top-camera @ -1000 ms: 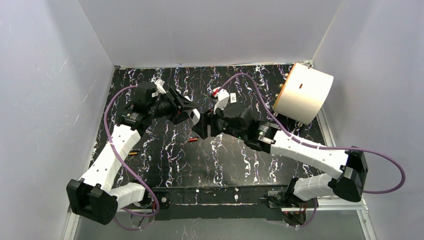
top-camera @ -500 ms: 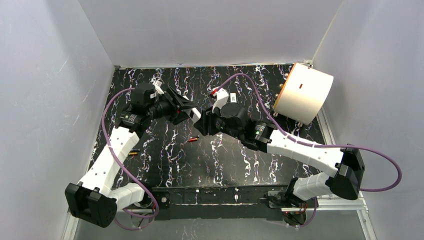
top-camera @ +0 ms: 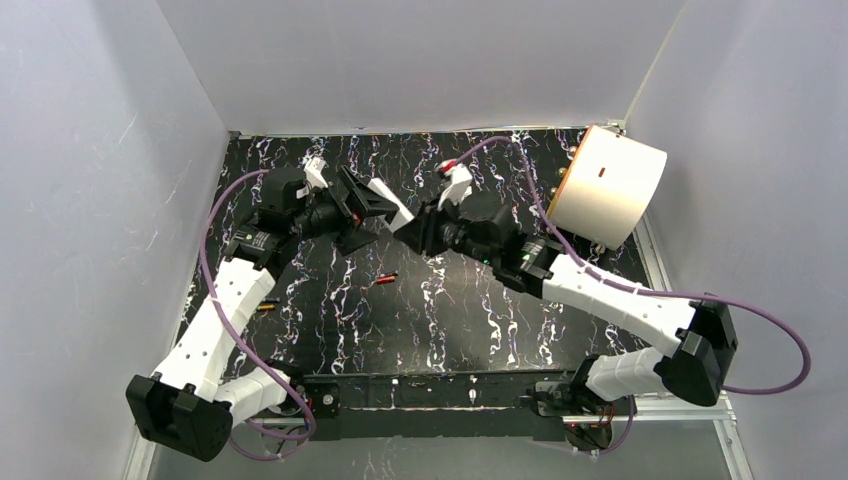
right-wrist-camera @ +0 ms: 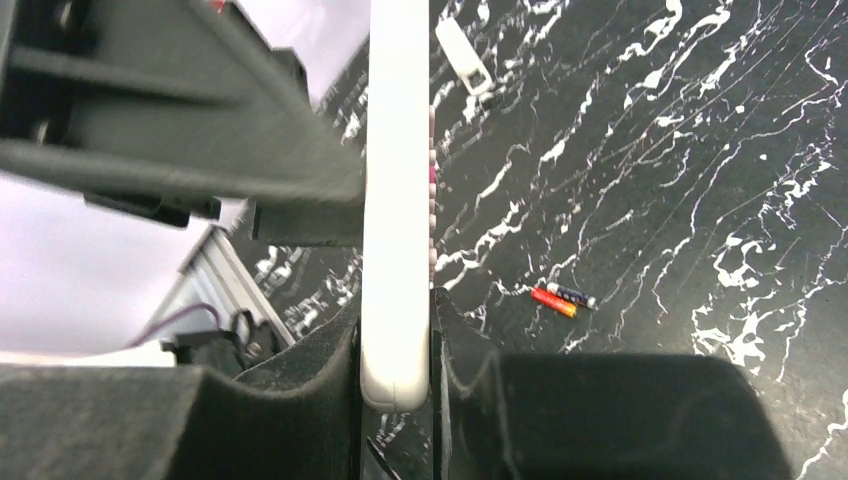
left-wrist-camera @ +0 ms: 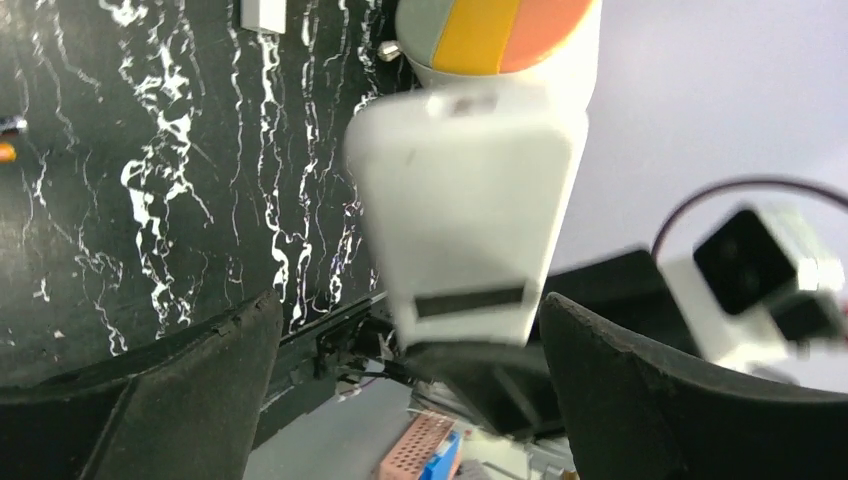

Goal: Load the batteries into the remote control

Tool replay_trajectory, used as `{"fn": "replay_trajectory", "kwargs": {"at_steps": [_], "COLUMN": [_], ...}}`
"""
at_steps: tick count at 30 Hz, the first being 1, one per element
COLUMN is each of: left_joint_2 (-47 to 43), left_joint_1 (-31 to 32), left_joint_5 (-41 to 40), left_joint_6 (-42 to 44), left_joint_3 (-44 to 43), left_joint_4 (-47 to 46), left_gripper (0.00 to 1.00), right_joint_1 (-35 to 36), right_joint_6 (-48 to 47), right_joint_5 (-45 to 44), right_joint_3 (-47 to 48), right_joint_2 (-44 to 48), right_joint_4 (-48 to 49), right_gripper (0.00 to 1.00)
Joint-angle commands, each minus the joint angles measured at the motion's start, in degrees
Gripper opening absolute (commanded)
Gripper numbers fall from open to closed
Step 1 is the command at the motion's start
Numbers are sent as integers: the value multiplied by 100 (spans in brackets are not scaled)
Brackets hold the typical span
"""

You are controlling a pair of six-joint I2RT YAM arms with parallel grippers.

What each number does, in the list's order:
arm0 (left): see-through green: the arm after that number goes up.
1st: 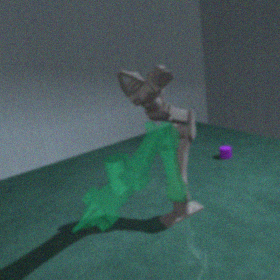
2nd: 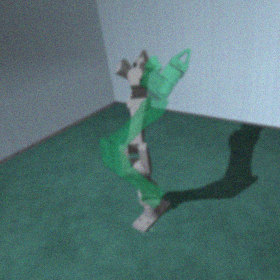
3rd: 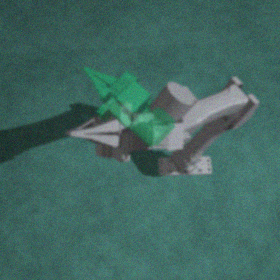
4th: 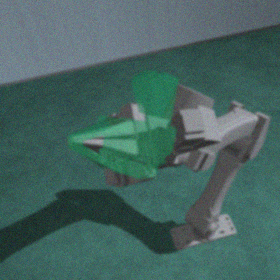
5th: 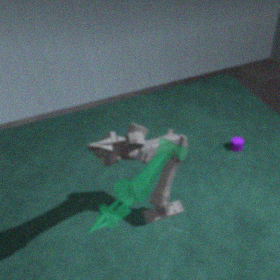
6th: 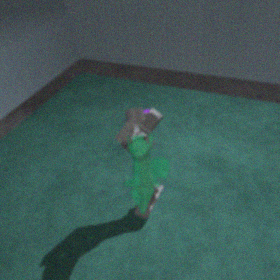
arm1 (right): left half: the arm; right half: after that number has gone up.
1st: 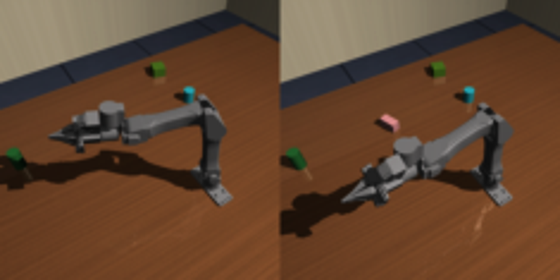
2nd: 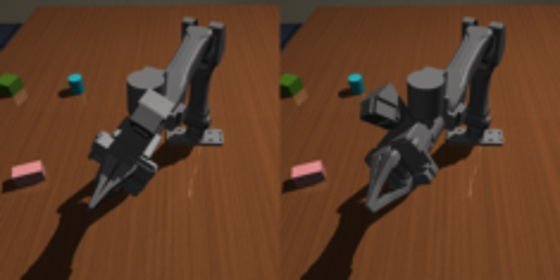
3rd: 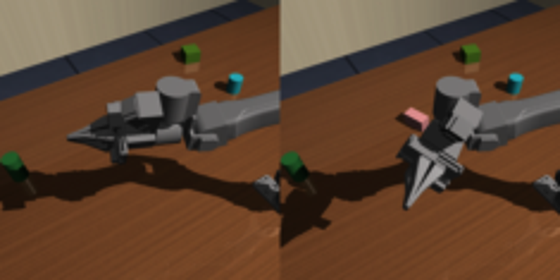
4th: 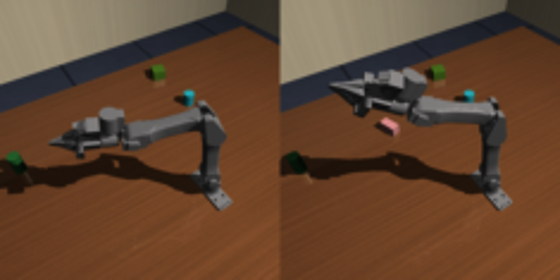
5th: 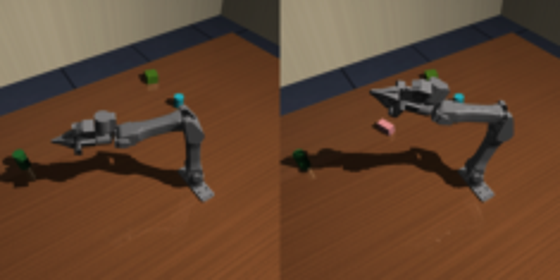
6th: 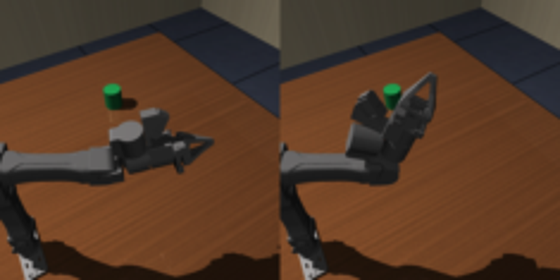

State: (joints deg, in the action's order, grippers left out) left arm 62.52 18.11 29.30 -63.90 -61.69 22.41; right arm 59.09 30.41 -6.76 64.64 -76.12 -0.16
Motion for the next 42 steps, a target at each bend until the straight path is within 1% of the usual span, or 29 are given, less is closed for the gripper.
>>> {"fn": "replay_trajectory", "kwargs": {"at_steps": [1,3,5,6,8,9,15,16,19,21,25,27,29,30,31,32,33,34,35,36,37,39,42], "left_joint_2": [-240,-188,-135,-116,-80,-62,109,119,69,-24,-108,-136,-168,-172,-170,-158,-151,-140,-136,-135,-133,-119,-85], "left_joint_1": [-62,-96,-97,-97,-97,-97,-41,-38,-31,-27,-30,-27,-27,-29,-27,-27,-27,-27,-30,-27,-27,-27,-28], "left_joint_5": [588,918,1361,1541,1727,1781,1825,1798,1616,1475,1455,1491,1506,1527,1561,1594,1607,1611,1597,1582,1571,1550,1545], "left_joint_6": [929,949,747,562,82,-141,-209,-237,-303,-367,-614,-645,-609,-566,-537,-519,-506,-482,-456,-448,-429,-414,-405], "left_joint_3": [-429,-498,-468,-421,-283,-233,-501,-503,-489,-473,-453,-427,-384,-379,-397,-423,-452,-484,-507,-539,-555,-562,-555], "left_joint_4": [-353,-618,-1166,-1531,-2441,-2700,-2778,-2765,-2767,-2870,-3268,-3311,-3321,-3318,-3322,-3317,-3321,-3321,-3322,-3322,-3322,-3321,-3320], "left_gripper": [99,98,94,92,91,91,91,87,64,53,41,33,22,15,5,0,0,0,0,0,0,0,0], "right_joint_1": [-700,-1043,-1317,-1401,-1460,-1462,-1456,-1454,-1414,-1399,-1368,-1370,-1370,-1370,-1366,-1365,-1365,-1366,-1365,-1368,-1365,-1365,-1367], "right_joint_6": [1054,1754,2304,2522,2807,2917,3805,3918,4119,4212,4579,4677,4680,4666,4602,4496,4344,4137,3970,3835,3775,3730,3813], "right_joint_5": [1120,1645,2059,2242,2479,2571,3128,3218,3300,3300,3382,3360,3293,3249,3183,3076,2899,2608,2389,2132,1959,1818,1951], "right_joint_3": [-220,-397,-513,-547,-547,-526,-579,-572,-546,-604,-757,-824,-847,-850,-841,-858,-894,-943,-997,-1062,-1088,-1103,-911], "right_joint_2": [500,626,655,651,622,598,396,358,238,193,21,-20,-26,-14,18,100,213,431,592,751,872,977,818], "right_joint_4": [1103,1558,1984,2204,2421,2503,3508,3622,3676,3745,4220,4305,4317,4292,4211,4085,3915,3687,3555,3416,3331,3290,3123], "right_gripper": [15,15,15,15,15,15,15,15,15,15,15,15,15,19,28,41,59,73,82,88,90,89,81]}}
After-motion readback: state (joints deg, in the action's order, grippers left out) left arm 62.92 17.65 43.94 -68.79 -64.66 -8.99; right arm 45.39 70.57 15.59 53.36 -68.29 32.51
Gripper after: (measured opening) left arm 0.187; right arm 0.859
